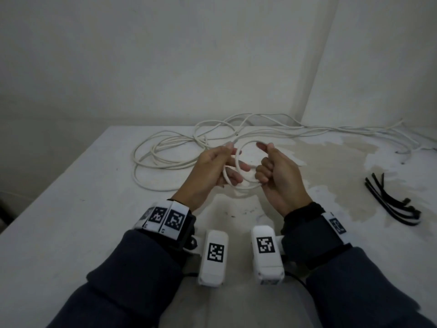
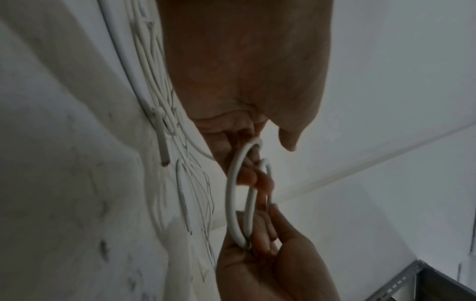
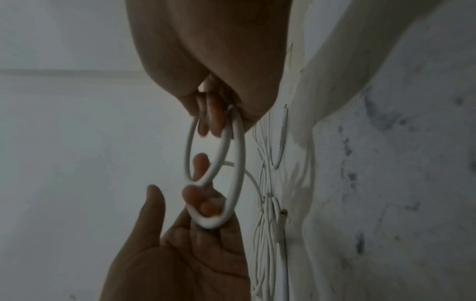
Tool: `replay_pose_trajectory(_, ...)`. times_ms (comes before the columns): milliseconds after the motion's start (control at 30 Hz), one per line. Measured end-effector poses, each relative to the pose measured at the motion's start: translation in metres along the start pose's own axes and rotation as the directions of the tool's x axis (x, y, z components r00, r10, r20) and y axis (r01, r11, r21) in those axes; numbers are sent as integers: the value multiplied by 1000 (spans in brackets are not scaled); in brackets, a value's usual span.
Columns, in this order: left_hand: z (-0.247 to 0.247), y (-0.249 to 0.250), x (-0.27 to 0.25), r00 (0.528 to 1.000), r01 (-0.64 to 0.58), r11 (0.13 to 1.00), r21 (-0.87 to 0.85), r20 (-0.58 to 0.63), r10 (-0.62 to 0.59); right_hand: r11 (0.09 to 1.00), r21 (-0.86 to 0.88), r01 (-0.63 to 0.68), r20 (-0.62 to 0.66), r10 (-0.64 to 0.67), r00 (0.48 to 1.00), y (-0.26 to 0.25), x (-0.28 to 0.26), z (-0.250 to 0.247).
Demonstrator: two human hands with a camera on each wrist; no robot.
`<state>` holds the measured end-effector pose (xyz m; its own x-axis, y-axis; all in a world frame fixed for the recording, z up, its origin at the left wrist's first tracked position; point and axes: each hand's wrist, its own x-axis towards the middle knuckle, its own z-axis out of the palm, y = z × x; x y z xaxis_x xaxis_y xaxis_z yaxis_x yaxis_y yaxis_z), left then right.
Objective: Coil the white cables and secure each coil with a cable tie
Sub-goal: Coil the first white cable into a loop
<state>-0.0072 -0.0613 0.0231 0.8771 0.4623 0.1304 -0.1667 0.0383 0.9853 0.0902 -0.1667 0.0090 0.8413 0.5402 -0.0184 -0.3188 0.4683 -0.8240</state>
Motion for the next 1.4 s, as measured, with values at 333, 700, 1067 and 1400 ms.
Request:
replay_pose_trajectory(333, -1, -12, 3, 995, 92, 995, -41, -23, -93, 997, 63, -51, 114, 43, 993, -1, -4, 10)
replay_pose_trajectory(700, 3, -13, 5, 993, 97, 871, -482, -10, -116, 973, 186, -134, 299, 74, 951, 2, -1, 8)
replay_pose_trajectory(1067, 11, -14, 7, 987, 29, 982, -185, -147, -57, 964, 264, 1, -10, 2, 1000, -1, 4, 4)
replay_pose_trajectory(1400, -2, -20, 8, 994, -4, 997, 76, -113, 13, 985, 168, 35, -52, -27, 998, -14, 6, -7)
